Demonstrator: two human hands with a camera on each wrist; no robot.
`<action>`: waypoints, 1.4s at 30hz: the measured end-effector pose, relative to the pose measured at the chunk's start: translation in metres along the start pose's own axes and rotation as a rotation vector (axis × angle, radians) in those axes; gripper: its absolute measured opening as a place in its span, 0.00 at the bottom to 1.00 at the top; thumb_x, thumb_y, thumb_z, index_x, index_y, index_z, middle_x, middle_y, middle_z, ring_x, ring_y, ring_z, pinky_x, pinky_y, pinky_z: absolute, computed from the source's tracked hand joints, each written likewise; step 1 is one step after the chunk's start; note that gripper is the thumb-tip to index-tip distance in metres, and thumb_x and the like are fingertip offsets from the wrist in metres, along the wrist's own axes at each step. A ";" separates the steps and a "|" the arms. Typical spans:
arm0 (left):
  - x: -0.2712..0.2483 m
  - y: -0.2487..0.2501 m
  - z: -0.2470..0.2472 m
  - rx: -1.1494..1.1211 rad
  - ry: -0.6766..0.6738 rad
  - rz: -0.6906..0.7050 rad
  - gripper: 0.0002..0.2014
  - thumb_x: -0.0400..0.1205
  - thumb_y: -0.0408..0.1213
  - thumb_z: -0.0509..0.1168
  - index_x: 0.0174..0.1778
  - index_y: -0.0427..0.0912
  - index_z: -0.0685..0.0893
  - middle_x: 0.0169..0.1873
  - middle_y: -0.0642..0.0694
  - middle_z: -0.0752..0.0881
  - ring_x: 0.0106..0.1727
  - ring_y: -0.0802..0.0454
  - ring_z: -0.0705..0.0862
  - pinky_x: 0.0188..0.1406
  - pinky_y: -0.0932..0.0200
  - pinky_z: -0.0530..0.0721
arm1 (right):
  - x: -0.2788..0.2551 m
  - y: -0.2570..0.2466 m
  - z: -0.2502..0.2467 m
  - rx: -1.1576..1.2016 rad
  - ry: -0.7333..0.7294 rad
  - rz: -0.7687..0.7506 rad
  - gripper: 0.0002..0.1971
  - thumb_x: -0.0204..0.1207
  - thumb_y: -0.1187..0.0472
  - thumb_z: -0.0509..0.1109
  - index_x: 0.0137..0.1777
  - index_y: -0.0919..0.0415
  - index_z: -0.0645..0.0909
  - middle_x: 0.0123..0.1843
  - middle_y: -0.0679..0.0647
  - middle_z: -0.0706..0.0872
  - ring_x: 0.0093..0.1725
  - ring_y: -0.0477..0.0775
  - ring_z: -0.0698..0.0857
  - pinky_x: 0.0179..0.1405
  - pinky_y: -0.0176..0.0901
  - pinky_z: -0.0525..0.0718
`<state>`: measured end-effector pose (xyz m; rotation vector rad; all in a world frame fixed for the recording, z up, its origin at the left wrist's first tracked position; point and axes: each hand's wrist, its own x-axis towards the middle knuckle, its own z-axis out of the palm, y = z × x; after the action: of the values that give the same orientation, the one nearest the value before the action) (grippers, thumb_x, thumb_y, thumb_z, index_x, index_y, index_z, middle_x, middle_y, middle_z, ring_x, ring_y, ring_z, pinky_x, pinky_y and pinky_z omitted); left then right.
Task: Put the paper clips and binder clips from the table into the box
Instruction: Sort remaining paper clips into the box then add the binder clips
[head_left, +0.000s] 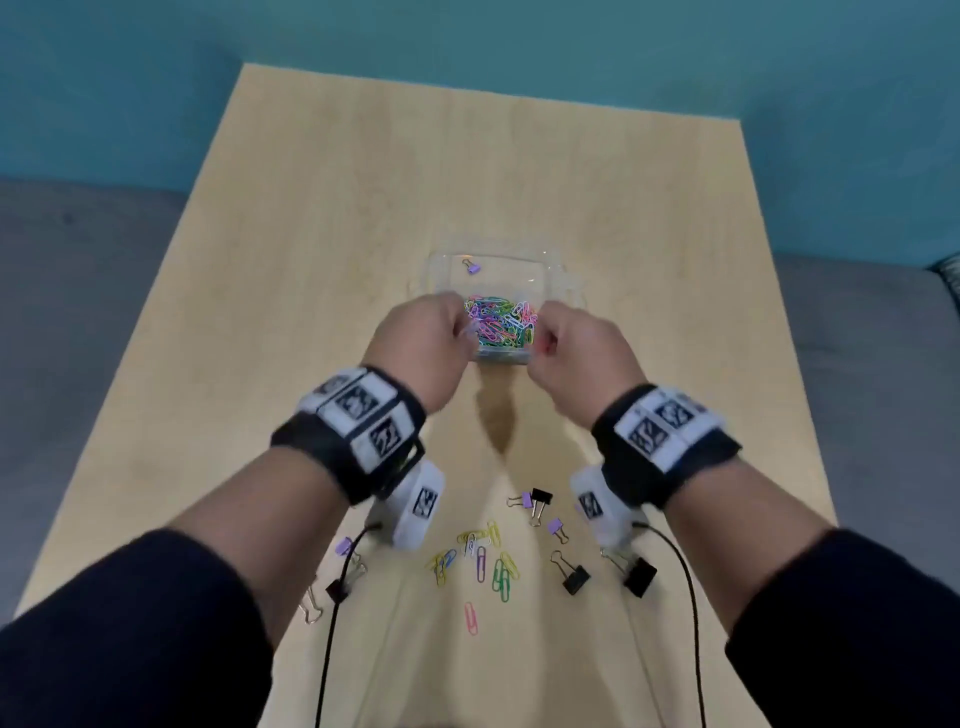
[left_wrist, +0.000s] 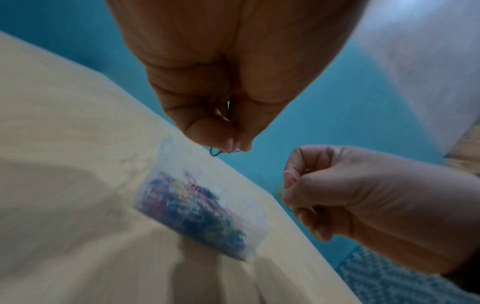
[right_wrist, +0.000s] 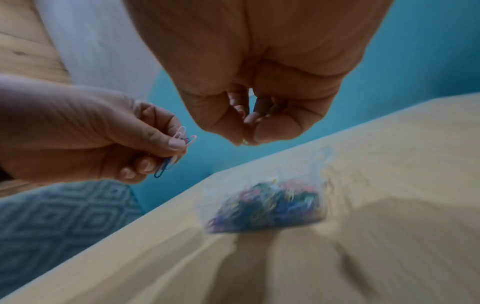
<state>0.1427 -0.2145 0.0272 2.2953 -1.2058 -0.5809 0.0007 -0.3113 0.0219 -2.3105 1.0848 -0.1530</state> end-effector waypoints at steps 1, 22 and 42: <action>0.015 0.007 -0.002 0.024 0.002 -0.006 0.05 0.77 0.38 0.66 0.38 0.42 0.79 0.42 0.43 0.87 0.42 0.42 0.83 0.38 0.55 0.75 | 0.016 -0.003 -0.004 -0.017 0.002 0.027 0.05 0.66 0.66 0.65 0.35 0.55 0.73 0.34 0.54 0.81 0.36 0.61 0.79 0.35 0.49 0.78; -0.178 -0.064 0.076 0.415 -0.238 0.322 0.27 0.67 0.28 0.65 0.65 0.43 0.76 0.53 0.45 0.78 0.46 0.44 0.75 0.37 0.50 0.82 | -0.165 0.000 0.084 -0.329 -0.317 -0.231 0.20 0.65 0.70 0.61 0.59 0.62 0.77 0.57 0.58 0.78 0.51 0.63 0.75 0.55 0.53 0.80; -0.201 -0.062 0.084 0.131 -0.217 0.013 0.17 0.76 0.36 0.65 0.61 0.49 0.77 0.52 0.50 0.73 0.50 0.50 0.78 0.47 0.57 0.78 | -0.208 -0.004 0.109 -0.069 -0.242 0.078 0.16 0.74 0.56 0.70 0.60 0.53 0.72 0.57 0.51 0.68 0.57 0.54 0.71 0.53 0.45 0.78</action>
<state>0.0295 -0.0327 -0.0473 2.3788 -1.3957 -0.7847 -0.0984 -0.1068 -0.0383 -2.2710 1.0676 0.1929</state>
